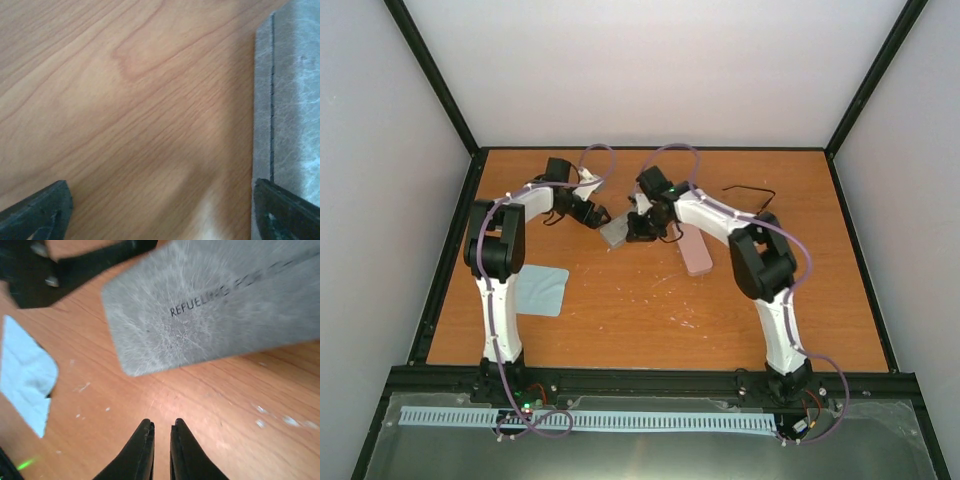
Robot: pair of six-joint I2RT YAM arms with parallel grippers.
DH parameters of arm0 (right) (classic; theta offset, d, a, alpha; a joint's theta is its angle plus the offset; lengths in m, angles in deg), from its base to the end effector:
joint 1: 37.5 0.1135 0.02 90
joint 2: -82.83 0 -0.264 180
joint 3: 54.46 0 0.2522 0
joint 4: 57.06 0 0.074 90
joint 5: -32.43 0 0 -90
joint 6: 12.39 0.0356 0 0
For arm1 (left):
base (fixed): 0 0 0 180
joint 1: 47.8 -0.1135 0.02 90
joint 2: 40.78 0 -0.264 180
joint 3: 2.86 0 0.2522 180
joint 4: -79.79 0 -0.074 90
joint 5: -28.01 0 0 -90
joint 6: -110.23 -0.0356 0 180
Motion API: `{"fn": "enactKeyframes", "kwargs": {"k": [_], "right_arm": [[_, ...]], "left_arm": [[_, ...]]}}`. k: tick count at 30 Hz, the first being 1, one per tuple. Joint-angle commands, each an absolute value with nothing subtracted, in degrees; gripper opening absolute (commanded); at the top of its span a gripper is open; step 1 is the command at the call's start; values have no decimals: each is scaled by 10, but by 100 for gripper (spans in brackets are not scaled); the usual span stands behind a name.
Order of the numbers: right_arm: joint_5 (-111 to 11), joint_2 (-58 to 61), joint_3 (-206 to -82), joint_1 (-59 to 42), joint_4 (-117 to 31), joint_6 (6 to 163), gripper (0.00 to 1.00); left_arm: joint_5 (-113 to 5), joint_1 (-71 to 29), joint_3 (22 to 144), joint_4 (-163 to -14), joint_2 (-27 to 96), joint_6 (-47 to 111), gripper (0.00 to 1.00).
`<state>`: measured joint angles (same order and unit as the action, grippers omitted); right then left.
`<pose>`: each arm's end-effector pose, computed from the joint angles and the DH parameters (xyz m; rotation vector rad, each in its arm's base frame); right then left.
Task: Organize the sunglasses
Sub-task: Adjust the sunglasses case at the center of the board.
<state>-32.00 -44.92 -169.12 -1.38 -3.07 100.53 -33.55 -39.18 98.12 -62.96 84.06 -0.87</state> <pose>0.3695 0.2886 0.1674 -0.4642 2.8556 0.8594 0.4447 -0.0846 0.1360 0.8099 2.4074 -0.5675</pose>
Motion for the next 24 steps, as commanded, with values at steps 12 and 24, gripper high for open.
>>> {"fn": "enactKeyframes", "kwargs": {"k": [12, 24], "right_arm": [[-355, -477, -1847, -129, 9, 973, 3], [-359, -575, -1920, -141, 54, 963, 3]], "left_arm": [[-326, -422, 844, -541, 667, -69, 27], [-322, -384, 786, -526, 645, -66, 26]]}}
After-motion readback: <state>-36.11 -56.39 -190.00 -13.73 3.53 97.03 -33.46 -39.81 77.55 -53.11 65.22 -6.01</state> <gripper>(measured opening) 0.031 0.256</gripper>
